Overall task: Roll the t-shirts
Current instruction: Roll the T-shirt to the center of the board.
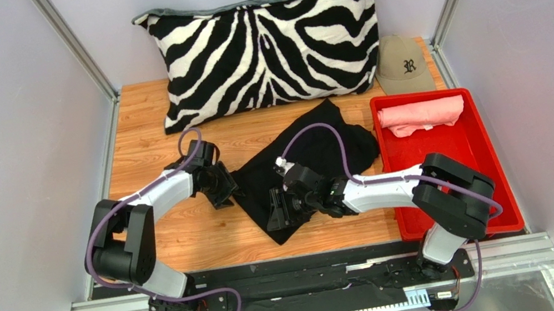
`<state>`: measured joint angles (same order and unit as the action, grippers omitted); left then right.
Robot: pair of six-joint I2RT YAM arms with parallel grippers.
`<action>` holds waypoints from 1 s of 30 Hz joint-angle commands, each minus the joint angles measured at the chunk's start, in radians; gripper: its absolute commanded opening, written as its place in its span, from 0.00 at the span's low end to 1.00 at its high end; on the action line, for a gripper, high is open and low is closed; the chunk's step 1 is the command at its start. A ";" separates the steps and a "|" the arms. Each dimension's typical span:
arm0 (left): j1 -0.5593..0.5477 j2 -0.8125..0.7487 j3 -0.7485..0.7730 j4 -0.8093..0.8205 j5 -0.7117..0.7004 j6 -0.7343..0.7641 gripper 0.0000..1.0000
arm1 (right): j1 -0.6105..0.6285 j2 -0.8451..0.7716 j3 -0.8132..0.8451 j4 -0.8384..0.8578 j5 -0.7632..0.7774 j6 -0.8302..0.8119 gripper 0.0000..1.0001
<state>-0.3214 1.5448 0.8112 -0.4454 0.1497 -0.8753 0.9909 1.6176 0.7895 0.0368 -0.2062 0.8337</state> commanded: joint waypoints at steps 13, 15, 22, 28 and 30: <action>-0.011 0.023 0.046 -0.055 -0.055 0.009 0.52 | 0.164 -0.088 0.111 -0.406 0.470 -0.142 0.44; -0.011 0.031 0.062 -0.068 -0.061 0.010 0.52 | 0.221 -0.111 0.145 -0.445 0.580 -0.169 0.49; -0.013 0.041 0.088 -0.114 -0.076 0.024 0.52 | 0.368 -0.003 0.345 -0.497 0.827 -0.367 0.56; -0.015 0.046 0.095 -0.124 -0.075 0.035 0.53 | 0.411 0.220 0.533 -0.503 0.912 -0.556 0.57; -0.013 0.049 0.097 -0.125 -0.075 0.039 0.53 | 0.413 0.255 0.563 -0.483 0.921 -0.614 0.57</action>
<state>-0.3332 1.5806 0.8791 -0.5392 0.1101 -0.8635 1.4010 1.7908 1.2858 -0.4488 0.6182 0.3840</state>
